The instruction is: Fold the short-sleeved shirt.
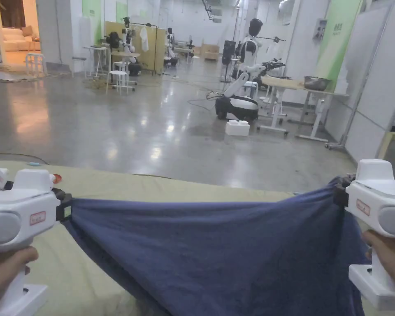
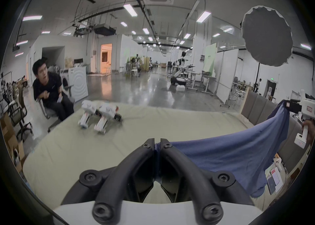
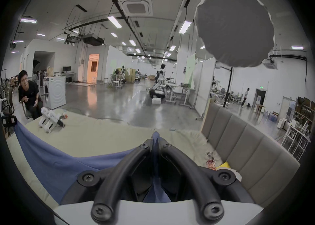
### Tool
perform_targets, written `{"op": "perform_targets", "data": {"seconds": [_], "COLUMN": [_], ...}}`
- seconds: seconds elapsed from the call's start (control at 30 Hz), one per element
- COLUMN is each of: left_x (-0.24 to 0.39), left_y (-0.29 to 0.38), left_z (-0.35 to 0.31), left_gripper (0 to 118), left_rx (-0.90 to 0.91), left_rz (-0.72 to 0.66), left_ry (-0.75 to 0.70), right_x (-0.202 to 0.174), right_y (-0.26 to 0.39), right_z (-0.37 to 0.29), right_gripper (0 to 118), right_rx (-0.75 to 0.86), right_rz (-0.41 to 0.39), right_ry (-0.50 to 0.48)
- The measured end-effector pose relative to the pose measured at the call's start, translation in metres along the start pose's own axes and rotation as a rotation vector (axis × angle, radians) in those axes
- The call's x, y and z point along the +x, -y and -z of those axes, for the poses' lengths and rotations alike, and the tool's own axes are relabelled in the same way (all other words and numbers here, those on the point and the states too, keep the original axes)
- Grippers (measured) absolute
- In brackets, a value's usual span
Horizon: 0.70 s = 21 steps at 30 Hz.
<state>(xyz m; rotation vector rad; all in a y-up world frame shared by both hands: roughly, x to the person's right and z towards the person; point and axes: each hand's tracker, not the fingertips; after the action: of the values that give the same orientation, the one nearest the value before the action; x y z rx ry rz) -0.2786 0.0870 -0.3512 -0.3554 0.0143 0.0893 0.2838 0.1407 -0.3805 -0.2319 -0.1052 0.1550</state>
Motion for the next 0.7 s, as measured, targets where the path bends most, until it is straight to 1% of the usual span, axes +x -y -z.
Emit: {"op": "perform_targets", "data": {"seconds": [0.03,0.13,0.27,0.33,0.47,0.7], "left_x": [0.005,0.015,0.028,0.034,0.036,0.04], "left_y": [-0.014,-0.053,-0.102,-0.121,-0.155,-0.207], "left_z": [0.003,0.013,0.017,0.018,0.026,0.034], "left_gripper": [3,3,3,3,3,3], "left_rx": [0.008,0.034,0.057,0.078,0.082,0.134], "left_rz": [0.013,0.033,0.064,0.094,0.084,0.11], "left_ry": [-0.001,0.001,0.019,0.0,-0.005,-0.047], "right_x": [0.001,0.012,0.02,0.021,0.018,0.01], "right_y": [-0.011,-0.041,-0.08,-0.096,-0.128,-0.174], "right_z": [-0.006,-0.01,-0.01,-0.008,0.005,0.031], "right_gripper": [3,3,3,3,3,3], "right_rx": [0.011,0.043,0.072,0.089,0.113,0.152], "right_rz": [0.002,0.04,0.063,0.066,0.057,0.049], "right_ry": [0.012,0.046,0.067,0.071,0.079,0.098]}}
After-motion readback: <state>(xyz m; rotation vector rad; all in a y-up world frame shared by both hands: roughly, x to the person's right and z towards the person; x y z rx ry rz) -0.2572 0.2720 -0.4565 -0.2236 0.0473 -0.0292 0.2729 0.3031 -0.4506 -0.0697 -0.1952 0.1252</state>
